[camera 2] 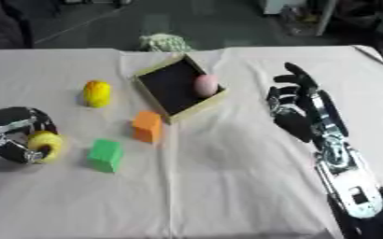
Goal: Pick up objects on the table and place them in the box.
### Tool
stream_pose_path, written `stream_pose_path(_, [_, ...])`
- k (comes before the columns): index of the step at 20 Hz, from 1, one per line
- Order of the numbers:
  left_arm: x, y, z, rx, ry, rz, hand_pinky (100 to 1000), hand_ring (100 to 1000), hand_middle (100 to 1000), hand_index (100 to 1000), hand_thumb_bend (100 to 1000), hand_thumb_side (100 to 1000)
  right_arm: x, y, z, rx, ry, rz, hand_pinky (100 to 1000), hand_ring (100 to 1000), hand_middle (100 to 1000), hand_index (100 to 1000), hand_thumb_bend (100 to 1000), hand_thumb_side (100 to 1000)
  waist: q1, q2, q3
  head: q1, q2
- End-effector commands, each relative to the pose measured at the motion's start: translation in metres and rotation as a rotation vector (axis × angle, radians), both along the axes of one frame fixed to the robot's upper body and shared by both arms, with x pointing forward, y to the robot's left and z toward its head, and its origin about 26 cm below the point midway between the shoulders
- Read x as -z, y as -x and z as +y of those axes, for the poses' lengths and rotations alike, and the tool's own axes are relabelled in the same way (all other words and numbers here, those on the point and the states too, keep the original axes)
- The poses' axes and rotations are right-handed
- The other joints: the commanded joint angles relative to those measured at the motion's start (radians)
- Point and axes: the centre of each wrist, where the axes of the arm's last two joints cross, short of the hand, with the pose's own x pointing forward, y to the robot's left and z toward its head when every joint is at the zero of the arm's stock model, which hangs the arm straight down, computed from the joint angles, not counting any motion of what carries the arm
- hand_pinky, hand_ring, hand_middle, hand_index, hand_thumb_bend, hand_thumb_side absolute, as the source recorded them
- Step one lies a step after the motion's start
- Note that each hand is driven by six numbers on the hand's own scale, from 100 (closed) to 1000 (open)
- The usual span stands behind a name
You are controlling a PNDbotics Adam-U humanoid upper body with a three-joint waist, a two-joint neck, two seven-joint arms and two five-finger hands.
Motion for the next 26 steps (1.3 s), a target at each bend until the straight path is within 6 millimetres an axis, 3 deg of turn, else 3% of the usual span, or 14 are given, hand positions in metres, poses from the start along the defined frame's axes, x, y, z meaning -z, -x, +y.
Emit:
stream_pose_path(1, [-0.023,0.001,0.002,-0.003,0.012,-0.110,496,404,412,607,102,100,-0.007,-0.001,-0.003,0.001,0.007,-0.022,663,711,761,972,100,277,0.002,-0.011,0.001,0.002,0.005])
stream_pose_path(6, [-0.061,0.004,-0.009,0.049,0.065,-0.218,519,408,410,609,121,100,-0.007,-0.001,-0.003,0.002,0.007,-0.022,663,712,762,972,100,277,0.003,-0.013,0.002,0.002,0.005])
stream_pose_path(7, [-0.070,0.002,-0.013,0.065,0.070,-0.232,522,410,411,610,100,235,-0.007,-0.001,-0.003,0.000,0.008,-0.020,663,712,762,972,100,277,0.003,-0.013,0.002,0.002,0.005])
stream_pose_path(8, [-0.078,0.000,-0.017,0.080,0.071,-0.246,522,409,411,609,122,100,-0.007,-0.001,-0.003,-0.002,0.009,-0.019,663,712,762,972,100,277,0.004,-0.013,0.002,0.003,0.005])
stream_pose_path(12, [-0.098,-0.019,-0.039,0.128,0.074,-0.271,531,411,410,608,128,100,-0.006,-0.001,0.000,-0.015,0.006,-0.018,663,713,763,972,100,277,0.003,-0.014,-0.006,0.006,0.005])
stream_pose_path(19, [-0.097,-0.057,-0.078,0.178,0.110,-0.300,535,413,410,611,140,100,-0.011,-0.004,0.008,-0.057,0.006,-0.025,663,714,763,973,100,277,-0.002,0.004,-0.054,0.032,0.005])
stream_pose_path(26, [-0.088,-0.075,-0.111,0.238,0.093,-0.395,549,425,423,622,168,104,-0.017,-0.007,0.015,-0.085,-0.001,-0.041,662,714,764,973,100,277,-0.006,0.026,-0.099,0.064,0.005])
